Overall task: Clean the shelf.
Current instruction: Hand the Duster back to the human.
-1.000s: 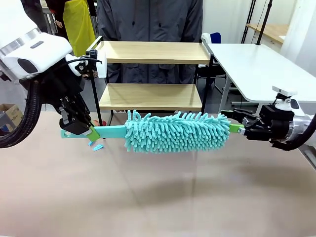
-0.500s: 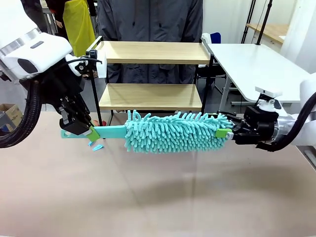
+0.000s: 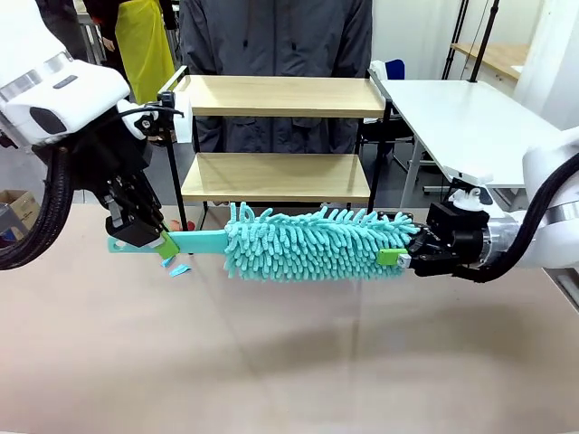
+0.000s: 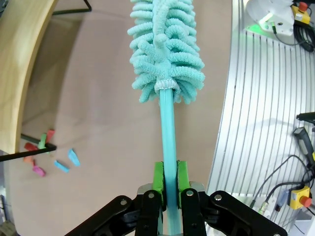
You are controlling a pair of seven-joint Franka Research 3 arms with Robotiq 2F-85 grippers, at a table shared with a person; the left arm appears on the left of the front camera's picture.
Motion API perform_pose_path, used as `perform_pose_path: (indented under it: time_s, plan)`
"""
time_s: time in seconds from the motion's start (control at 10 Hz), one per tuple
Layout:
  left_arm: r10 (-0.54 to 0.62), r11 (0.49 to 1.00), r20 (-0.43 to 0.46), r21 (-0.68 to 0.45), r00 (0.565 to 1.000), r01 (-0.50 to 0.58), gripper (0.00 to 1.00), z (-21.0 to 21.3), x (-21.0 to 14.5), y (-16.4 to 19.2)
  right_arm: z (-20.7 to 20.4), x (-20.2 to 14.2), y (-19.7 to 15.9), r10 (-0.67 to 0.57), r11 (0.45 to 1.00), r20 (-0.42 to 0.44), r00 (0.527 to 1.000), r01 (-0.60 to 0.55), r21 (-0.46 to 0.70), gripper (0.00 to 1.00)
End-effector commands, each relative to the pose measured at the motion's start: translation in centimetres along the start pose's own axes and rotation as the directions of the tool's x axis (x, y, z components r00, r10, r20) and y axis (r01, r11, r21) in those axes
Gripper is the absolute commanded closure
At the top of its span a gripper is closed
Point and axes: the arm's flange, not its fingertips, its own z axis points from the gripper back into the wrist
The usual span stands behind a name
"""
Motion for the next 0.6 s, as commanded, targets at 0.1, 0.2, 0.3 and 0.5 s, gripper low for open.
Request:
perform_pose_path:
  time_s: [0.1, 0.2, 0.3, 0.5]
  plan:
    - [0.005, 1.000, 0.019, 0.005, 1.000, -0.005, 0.87, 0.02, 0.55, -0.36, -3.06, -1.78, 6.08, -0.006, 1.000, -0.039, 0.999, 0.005, -0.028, 0.57]
    - [0.005, 1.000, 0.019, 0.005, 1.000, -0.005, 0.87, 0.02, 0.55, -0.36, -2.96, -1.78, 6.05, -0.001, 1.000, -0.058, 0.998, -0.001, -0.029, 0.59]
    - [0.005, 1.000, 0.019, 0.005, 1.000, -0.005, 0.87, 0.02, 0.55, -0.36, -2.75, -1.78, 5.96, 0.002, 1.000, -0.077, 0.997, -0.004, -0.027, 1.00]
    - [0.005, 1.000, 0.019, 0.005, 1.000, -0.005, 0.87, 0.02, 0.55, -0.36, -2.42, -1.74, 5.88, 0.007, 1.000, -0.104, 0.995, -0.009, -0.023, 1.00]
